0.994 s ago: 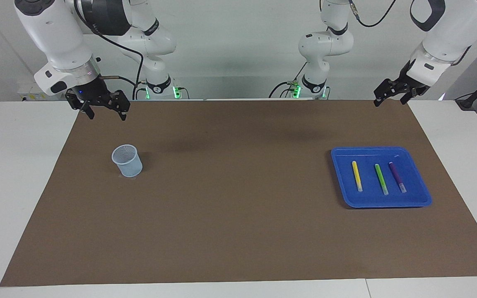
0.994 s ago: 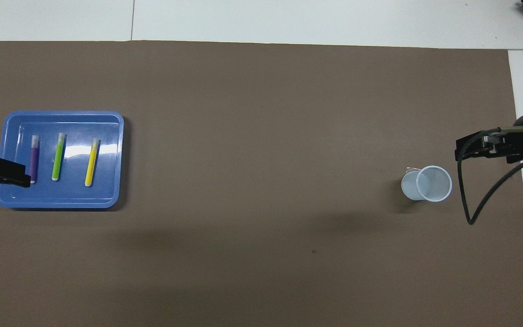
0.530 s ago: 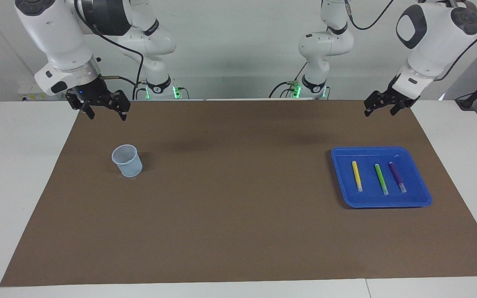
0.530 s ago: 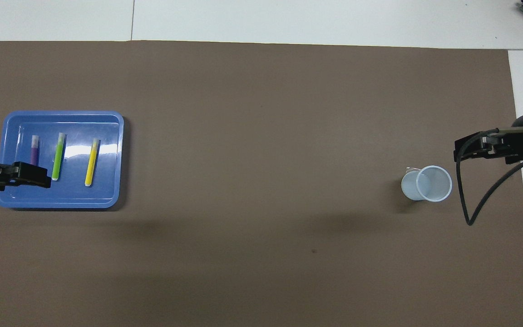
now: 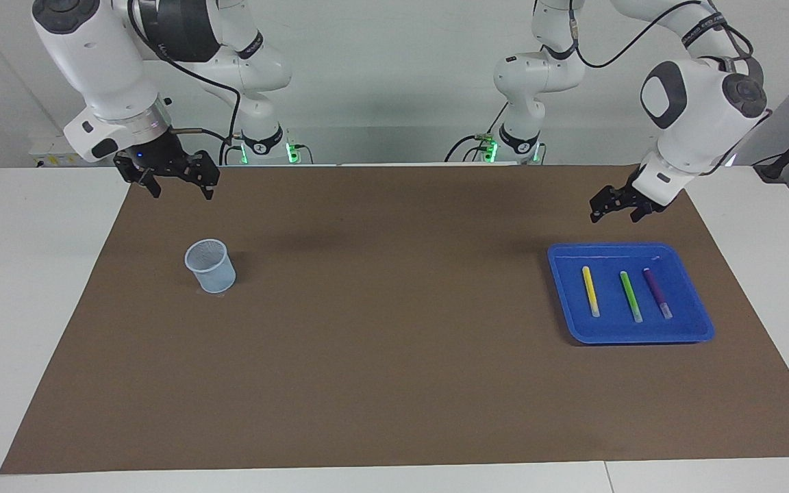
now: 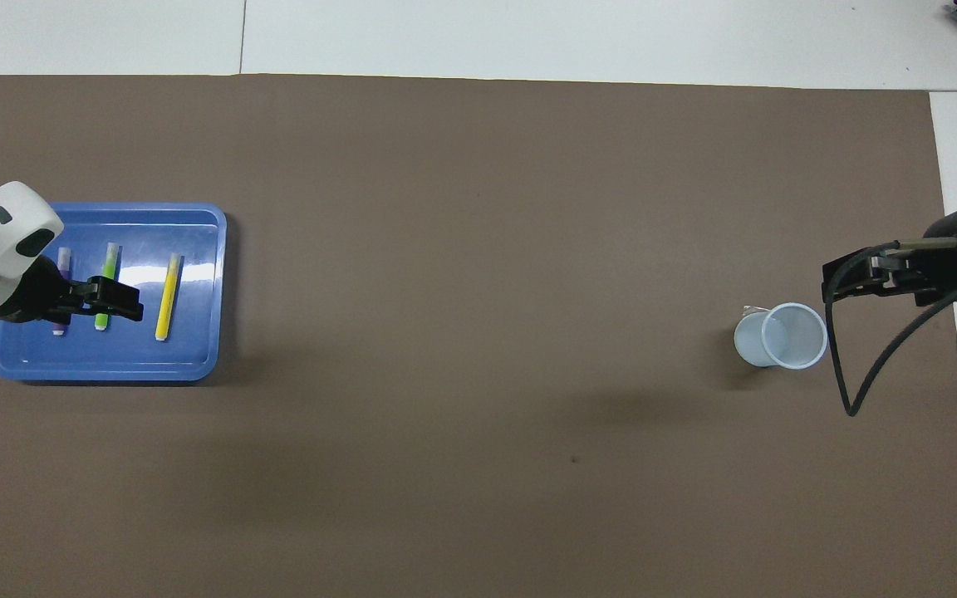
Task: Transfer and insert pens with both arms
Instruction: 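Reach the left gripper into the blue tray and grasp the yellow pen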
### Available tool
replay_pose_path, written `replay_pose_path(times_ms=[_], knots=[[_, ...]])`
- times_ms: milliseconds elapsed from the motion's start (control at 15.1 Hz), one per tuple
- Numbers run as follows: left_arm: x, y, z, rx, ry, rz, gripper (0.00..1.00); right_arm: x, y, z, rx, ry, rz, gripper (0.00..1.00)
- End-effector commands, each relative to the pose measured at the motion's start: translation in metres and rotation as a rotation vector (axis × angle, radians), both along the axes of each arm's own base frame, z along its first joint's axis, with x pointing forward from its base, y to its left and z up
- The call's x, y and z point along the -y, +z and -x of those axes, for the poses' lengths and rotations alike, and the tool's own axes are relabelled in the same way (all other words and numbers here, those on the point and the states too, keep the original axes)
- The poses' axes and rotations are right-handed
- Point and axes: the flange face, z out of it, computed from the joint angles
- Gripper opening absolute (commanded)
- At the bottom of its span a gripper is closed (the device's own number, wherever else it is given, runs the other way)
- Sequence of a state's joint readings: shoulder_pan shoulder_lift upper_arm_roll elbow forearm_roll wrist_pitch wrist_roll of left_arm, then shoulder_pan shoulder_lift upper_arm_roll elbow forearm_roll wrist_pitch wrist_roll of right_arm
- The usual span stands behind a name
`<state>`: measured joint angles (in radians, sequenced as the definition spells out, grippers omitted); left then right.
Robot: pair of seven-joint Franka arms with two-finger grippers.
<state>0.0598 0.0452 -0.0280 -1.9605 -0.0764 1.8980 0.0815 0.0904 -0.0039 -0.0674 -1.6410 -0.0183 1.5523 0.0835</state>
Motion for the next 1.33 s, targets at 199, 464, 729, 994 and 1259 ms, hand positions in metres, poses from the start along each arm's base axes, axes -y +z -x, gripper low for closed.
replay_pose_path(times_ms=[199, 464, 729, 994, 1259], knots=[[-0.001, -0.060, -0.018, 0.038, -0.001, 0.010, 0.95, -0.019, 0.001, 0.006, 0.000, 0.037, -0.050, 1.00], [-0.005, -0.097, -0.030, 0.051, -0.034, 0.010, 0.95, -0.035, -0.007, 0.008, 0.025, 0.070, -0.052, 1.00], [-0.004, -0.123, -0.037, 0.065, -0.034, 0.009, 0.94, -0.036, -0.008, 0.010, 0.027, 0.072, -0.052, 1.00], [-0.004, -0.137, -0.042, 0.086, -0.032, 0.005, 0.89, -0.052, -0.008, 0.011, 0.026, 0.099, -0.052, 1.00], [-0.005, -0.137, -0.047, 0.113, -0.032, 0.001, 0.81, -0.057, -0.008, 0.011, 0.029, 0.132, -0.059, 1.00]])
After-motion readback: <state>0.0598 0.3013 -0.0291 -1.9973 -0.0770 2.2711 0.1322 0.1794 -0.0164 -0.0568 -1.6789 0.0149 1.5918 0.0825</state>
